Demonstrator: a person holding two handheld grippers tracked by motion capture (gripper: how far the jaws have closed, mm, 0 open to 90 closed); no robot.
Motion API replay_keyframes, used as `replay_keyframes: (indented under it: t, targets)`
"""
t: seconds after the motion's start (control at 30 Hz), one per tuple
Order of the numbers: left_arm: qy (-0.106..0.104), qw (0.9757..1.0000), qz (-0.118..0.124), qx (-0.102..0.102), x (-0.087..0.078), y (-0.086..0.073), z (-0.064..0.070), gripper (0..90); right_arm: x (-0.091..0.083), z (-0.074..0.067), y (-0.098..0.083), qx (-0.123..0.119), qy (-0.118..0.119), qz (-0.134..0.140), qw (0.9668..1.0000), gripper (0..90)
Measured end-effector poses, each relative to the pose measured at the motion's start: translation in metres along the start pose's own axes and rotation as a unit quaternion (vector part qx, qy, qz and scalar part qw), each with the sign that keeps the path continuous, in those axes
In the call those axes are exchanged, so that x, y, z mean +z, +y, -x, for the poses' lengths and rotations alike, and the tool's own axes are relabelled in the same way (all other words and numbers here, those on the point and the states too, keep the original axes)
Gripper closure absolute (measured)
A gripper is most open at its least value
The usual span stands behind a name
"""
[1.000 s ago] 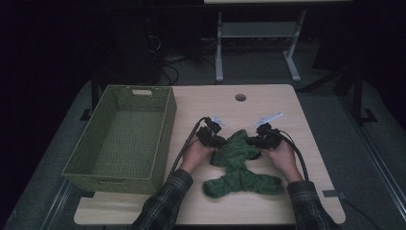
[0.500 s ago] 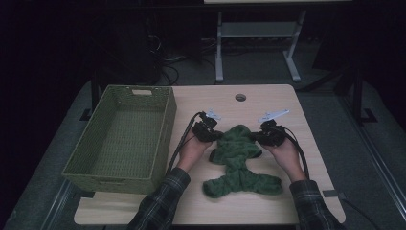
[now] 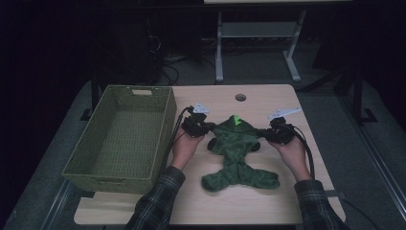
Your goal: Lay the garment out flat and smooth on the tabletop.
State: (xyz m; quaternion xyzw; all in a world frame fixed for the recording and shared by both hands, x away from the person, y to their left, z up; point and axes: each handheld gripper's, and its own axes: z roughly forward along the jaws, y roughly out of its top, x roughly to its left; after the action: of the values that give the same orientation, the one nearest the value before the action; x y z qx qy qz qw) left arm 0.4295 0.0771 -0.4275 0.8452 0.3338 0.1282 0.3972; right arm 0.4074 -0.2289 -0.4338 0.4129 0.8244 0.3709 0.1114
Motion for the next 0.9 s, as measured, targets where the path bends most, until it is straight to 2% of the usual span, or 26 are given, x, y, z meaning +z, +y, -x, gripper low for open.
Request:
replay_keyframes:
  t: [0.03,0.13,0.17,0.3,0.4,0.47,0.53,0.6,0.73,0.8,0.9]
  targets:
    - [0.000,1.0000,-0.004,0.005,0.005,-0.003,-0.001,89.3,0.004,0.002,-0.001,0.004,-0.002,-0.006,1.0000,87.6]
    - [-0.002,1.0000,-0.008,0.001,0.021,-0.011,-0.004,89.3,0.015,0.007,-0.005,0.014,-0.009,-0.024,0.9996,88.0]
    - [0.001,0.9998,-0.016,0.010,0.024,-0.013,-0.005,89.2,0.018,0.009,-0.006,0.016,-0.013,-0.028,0.9994,88.0]
    - [0.010,0.9995,-0.021,0.022,0.038,-0.018,-0.004,89.1,0.025,0.012,-0.010,0.015,-0.022,-0.037,0.9989,88.0]
    - [0.008,0.9993,-0.027,0.023,0.044,-0.020,-0.004,88.1,0.029,0.013,-0.011,0.011,-0.027,-0.042,0.9987,87.3]
    - [0.003,0.9995,-0.025,0.017,0.043,-0.019,-0.006,84.2,0.031,0.012,-0.012,0.015,-0.025,-0.046,0.9985,84.0]
    - [0.006,0.9994,-0.024,0.023,0.038,-0.017,-0.006,77.7,0.029,0.011,-0.010,0.016,-0.024,-0.042,0.9987,76.4]
    - [0.002,0.9997,-0.019,0.017,0.031,-0.014,-0.007,70.5,0.022,0.009,-0.007,0.016,-0.020,-0.031,0.9992,71.6]
    - [-0.004,0.9999,-0.009,0.007,0.015,-0.008,-0.009,58.4,0.004,0.005,0.000,0.017,-0.027,0.002,0.9995,66.8]
    - [-0.010,0.9999,-0.011,0.007,0.008,-0.006,-0.008,52.1,-0.004,0.004,0.003,0.017,-0.032,0.018,0.9992,64.0]
    - [-0.016,0.9997,-0.015,0.011,0.000,-0.003,-0.003,43.6,-0.012,0.004,0.003,0.031,-0.029,0.027,0.9987,60.2]
